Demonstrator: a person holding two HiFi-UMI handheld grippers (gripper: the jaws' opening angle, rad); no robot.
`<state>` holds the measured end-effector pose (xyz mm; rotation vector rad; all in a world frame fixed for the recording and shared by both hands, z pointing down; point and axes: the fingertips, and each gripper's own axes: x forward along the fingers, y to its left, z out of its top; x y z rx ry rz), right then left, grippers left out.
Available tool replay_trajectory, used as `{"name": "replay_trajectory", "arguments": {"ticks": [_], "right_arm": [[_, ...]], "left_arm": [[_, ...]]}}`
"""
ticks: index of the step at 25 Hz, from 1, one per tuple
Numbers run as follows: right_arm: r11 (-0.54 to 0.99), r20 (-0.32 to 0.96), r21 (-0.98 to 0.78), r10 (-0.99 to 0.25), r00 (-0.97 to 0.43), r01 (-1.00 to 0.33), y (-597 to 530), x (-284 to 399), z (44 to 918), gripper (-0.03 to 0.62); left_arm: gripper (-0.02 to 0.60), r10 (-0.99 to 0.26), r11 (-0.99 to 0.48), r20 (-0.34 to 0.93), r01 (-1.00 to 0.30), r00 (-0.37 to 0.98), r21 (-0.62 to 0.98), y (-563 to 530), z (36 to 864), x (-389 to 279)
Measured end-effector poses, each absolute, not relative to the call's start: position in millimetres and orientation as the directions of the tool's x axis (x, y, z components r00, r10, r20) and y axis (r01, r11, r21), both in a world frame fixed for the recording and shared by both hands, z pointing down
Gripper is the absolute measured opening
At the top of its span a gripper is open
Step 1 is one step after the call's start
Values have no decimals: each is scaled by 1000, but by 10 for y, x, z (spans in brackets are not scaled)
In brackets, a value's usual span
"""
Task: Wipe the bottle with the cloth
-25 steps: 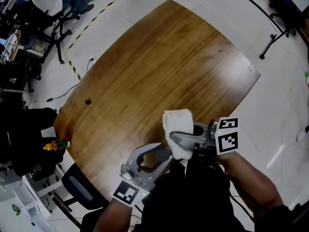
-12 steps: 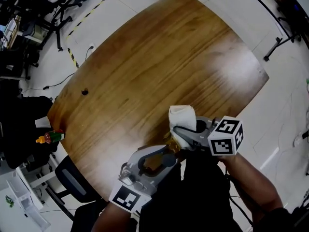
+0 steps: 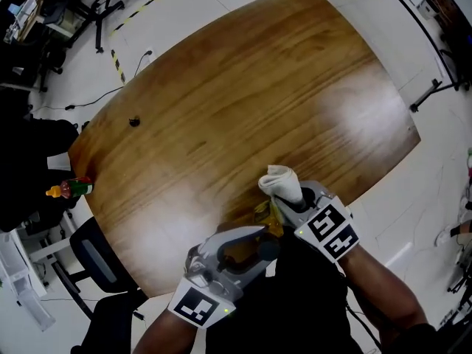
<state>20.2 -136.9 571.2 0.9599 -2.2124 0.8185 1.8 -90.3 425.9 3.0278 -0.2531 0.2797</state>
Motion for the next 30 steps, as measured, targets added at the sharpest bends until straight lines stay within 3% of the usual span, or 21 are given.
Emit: {"name": "replay_trajectory", "arguments": {"ticks": [5, 8, 13, 17, 20, 24, 30], "right_arm": [[650, 753, -217, -363, -549, -728, -1340, 166, 5701, 71], [629, 712, -383, -265, -650, -677, -1376, 239, 5619, 71], [417, 402, -787, -210, -891, -454, -1871, 359, 5058, 71], [377, 172, -912, -3, -985, -160, -2071, 101, 4697, 71], [314, 57, -950, 203, -977, 10, -2021, -174, 4567, 71], [308, 82, -949, 436, -896, 63, -1760, -431, 4680, 71], [301, 88, -947, 579, -810, 113, -1559, -570, 4874, 72]], "left_arm": [[147, -172, -979, 179, -188, 969, 77, -910, 4208, 23], [146, -184, -976, 171, -200, 968, 80, -933, 4156, 93], [145, -193, -975, 169, -208, 967, 77, -978, 4131, 131], [146, -203, -972, 171, -220, 964, 85, -953, 4146, 133], [146, -219, -967, 170, -237, 961, 92, -979, 4153, 157], [144, -259, -957, 169, -276, 951, 88, -1016, 4140, 148], [144, -290, -952, 164, -301, 943, 49, -1003, 4158, 119]]}}
